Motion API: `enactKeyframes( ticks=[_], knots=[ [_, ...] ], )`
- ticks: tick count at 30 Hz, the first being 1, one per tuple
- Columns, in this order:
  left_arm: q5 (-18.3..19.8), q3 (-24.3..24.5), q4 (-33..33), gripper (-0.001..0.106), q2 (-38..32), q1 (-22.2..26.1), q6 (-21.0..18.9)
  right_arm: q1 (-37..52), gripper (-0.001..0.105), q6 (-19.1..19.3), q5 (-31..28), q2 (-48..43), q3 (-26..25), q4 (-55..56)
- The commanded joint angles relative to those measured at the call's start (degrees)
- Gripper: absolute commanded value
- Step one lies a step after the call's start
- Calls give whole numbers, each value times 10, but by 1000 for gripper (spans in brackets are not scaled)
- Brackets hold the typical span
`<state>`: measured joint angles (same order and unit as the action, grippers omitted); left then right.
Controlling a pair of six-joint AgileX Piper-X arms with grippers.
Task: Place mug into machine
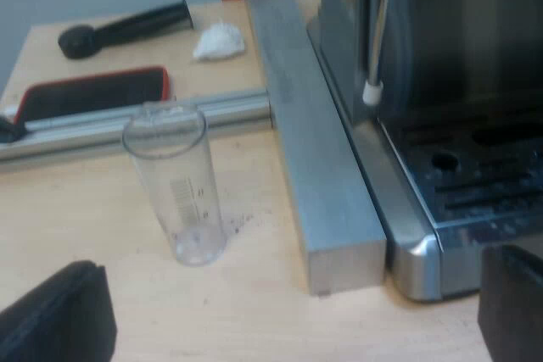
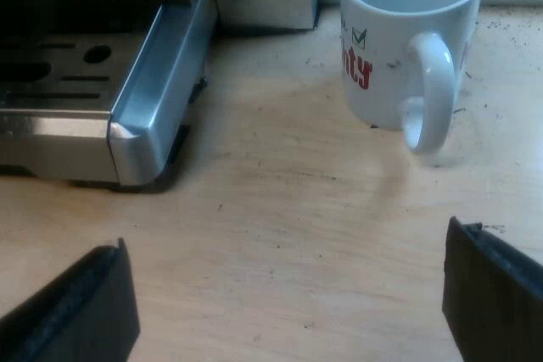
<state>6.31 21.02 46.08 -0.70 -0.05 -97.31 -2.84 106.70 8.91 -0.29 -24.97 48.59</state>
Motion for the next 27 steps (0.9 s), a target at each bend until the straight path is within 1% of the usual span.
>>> enactKeyframes(
  ticks=[1, 7, 10, 12, 13, 15, 17, 19, 20, 23, 25, 27],
  knots=[
    [0, -8, -19, 88, -80, -1, -5, -1, 76, 1, -1, -25, 0, -8],
    [3, -8, -19, 88, -80, -1, -5, -1, 76, 1, -1, -25, 0, -8],
    [34, -8, -25, 88, -80, -1, -5, -1, 76, -1, -1, -25, 0, -9],
    [64, -5, -27, 88, -78, -1, -5, -1, 76, -1, -5, -25, -2, -15],
    [70, -4, -26, 88, -77, -1, -5, -1, 76, -1, -13, -23, -4, -16],
    [80, 6, -26, 88, -71, -2, -6, -1, 76, -1, -54, -12, -15, -3],
    [89, 17, -27, 88, -64, -7, -6, -1, 76, -1, -77, 2, -28, 10],
    [98, 29, -27, 88, -55, -20, -6, -1, 76, -1, -77, 18, -41, 20],
    [103, 37, -27, 88, -49, -33, -6, -1, 76, 1, -69, 39, -59, 29],
    [115, 53, -27, 88, -37, -67, -12, -1, 76, 1, -56, 81, -90, 41],
    [131, 61, -27, 88, -29, -96, -15, -1, 76, 1, -50, 109, -114, 44],
    [149, 64, -27, 91, -23, -120, -16, -1, 76, 1, -50, 134, -133, 44]
  ],
)
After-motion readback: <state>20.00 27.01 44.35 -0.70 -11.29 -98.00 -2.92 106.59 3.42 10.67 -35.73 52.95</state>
